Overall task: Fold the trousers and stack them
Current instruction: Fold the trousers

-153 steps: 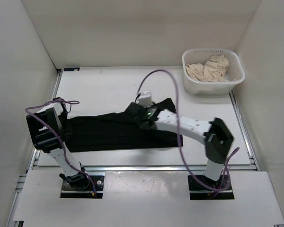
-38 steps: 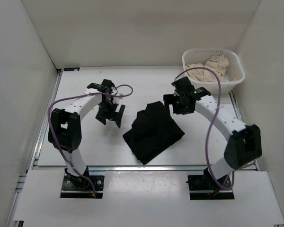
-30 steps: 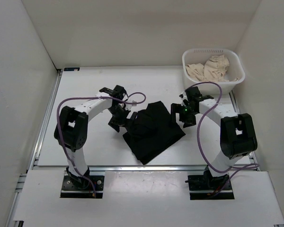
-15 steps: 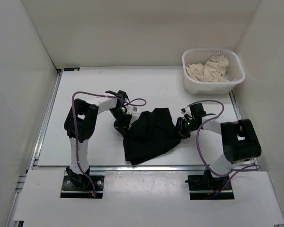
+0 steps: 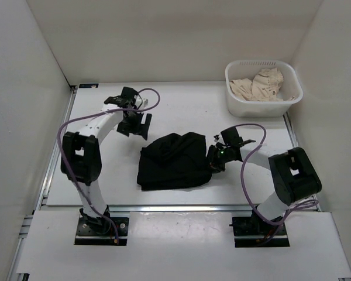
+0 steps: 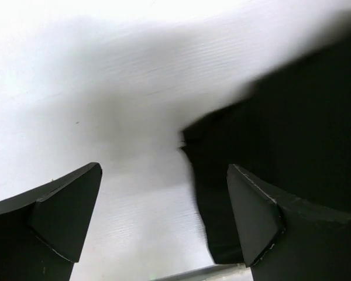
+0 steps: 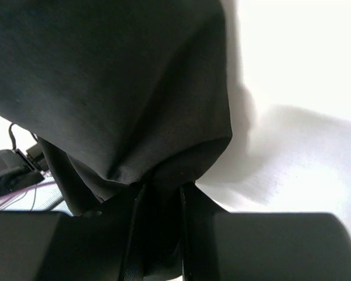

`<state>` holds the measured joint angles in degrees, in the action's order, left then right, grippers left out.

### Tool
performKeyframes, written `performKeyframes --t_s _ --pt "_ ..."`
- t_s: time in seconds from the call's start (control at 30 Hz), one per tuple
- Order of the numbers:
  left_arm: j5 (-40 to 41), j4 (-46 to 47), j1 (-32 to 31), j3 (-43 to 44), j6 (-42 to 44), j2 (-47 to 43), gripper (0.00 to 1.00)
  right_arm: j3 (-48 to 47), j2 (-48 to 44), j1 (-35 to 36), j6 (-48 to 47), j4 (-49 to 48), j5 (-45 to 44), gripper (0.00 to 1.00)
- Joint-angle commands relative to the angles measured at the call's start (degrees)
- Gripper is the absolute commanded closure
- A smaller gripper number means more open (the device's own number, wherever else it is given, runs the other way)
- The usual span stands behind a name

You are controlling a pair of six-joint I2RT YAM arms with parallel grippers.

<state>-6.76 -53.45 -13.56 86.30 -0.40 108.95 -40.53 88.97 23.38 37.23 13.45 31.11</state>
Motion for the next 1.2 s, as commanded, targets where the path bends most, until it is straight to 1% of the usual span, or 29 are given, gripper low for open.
performKeyframes --t_s 0.0,0.03,0.17,0.23,0.43,0.47,0.53,0.57,0.6,0.63,0.67,0.7,0.77,0.8,0.83,0.9,0.93,0.97,1.0,1.03,1.07,1.1,1.13,1.17 --pt "4.48 4.84 -8.29 -2.53 0.40 -11.45 0.00 -4.20 3.48 -0.26 -2.41 3.15 0.34 0.89" --pt "5.00 6.33 -9.89 -5.15 0.40 -12.43 0.00 -4.81 4.19 -0.26 -3.12 3.94 0.35 0.89" --pt "4.48 7.13 -16.66 -10.35 0.40 -14.46 0.00 -5.96 6.21 -0.78 -4.89 5.88 0.35 0.89" --pt "3.87 7.13 -18.86 -10.89 0.40 -14.46 0.00 -6.58 6.91 -0.79 -4.89 5.88 0.35 0.89" --pt "5.53 9.51 -19.57 -11.95 0.40 -8.32 0.00 -8.15 8.24 -0.79 -4.89 6.41 0.88 0.89" --pt "6.93 10.20 -19.05 -11.95 0.40 -7.62 0.04 -8.16 8.24 -0.79 -4.89 6.41 0.88 0.89" --pt "8.16 10.21 -18.18 -9.50 0.40 -5.77 0.36 -8.16 8.24 -0.79 -4.89 6.41 1.40 0.89" --pt "8.87 10.21 -16.95 -7.92 0.40 -3.94 0.55 -8.16 8.24 -0.79 -4.89 6.41 1.41 0.89" --pt "9.83 10.21 -16.07 -3.81 0.40 -3.22 0.74 -8.16 8.24 -0.79 -5.67 6.41 1.93 0.91" --pt "10.36 9.69 -15.19 -1.42 0.40 -2.60 0.86 -8.16 8.24 -0.79 -5.68 7.19 1.93 0.92" --pt "10.37 8.72 -13.09 1.04 0.40 -1.55 0.86 -7.64 8.24 -0.79 -6.99 7.72 2.46 0.93" --pt "10.37 8.02 -12.02 5.67 0.40 -1.02 0.86 -7.63 8.24 -0.79 -7.52 7.73 2.46 0.95" --pt "10.37 6.18 -10.26 9.92 0.40 0.64 0.86 -7.10 8.24 -0.79 -8.92 9.22 2.46 0.95" --pt "11.24 4.86 -9.13 11.94 0.40 3.44 0.86 -7.10 8.24 -0.79 -9.54 9.22 2.46 0.95" --pt "11.86 2.15 -9.11 16.14 0.40 5.12 0.86 -7.10 8.85 -0.79 -10.24 10.18 4.29 0.95" --pt "12.39 -0.50 -7.71 20.29 0.40 10.20 0.86 -8.85 9.72 -0.79 -13.32 11.67 5.79 0.95" --pt "12.39 -1.64 -6.75 23.79 0.40 11.89 0.86 -9.82 10.78 -0.79 -14.46 14.21 5.80 0.95" --pt "13.09 -3.22 -6.74 25.22 0.40 13.30 0.84 -11.74 11.31 -0.79 -15.43 15.45 5.80 0.92" --pt "13.09 -4.11 -6.04 26.36 0.40 15.83 0.80 -12.54 11.31 -0.79 -17.52 16.59 6.41 0.83" --pt "13.09 -4.99 -6.04 28.03 0.40 16.90 0.64 -13.34 12.10 -0.79 -18.33 17.56 6.42 0.70" --pt "13.09 -5.95 -6.04 28.57 0.40 17.70 0.56 -13.95 12.11 -0.79 -19.03 19.14 6.94 0.50" --pt "13.09 -7.53 -6.04 28.57 0.40 17.70 0.46 -15.09 12.11 -0.79 -20.52 19.85 6.94 0.40" --pt "12.48 -7.54 -6.04 28.57 0.40 18.31 0.33 -15.10 11.58 -1.31 -21.06 20.55 6.94 0.27" --pt "12.48 -7.54 -5.52 27.09 0.40 17.71 0.13 -15.97 10.97 -1.92 -21.06 21.08 5.64 0.24"
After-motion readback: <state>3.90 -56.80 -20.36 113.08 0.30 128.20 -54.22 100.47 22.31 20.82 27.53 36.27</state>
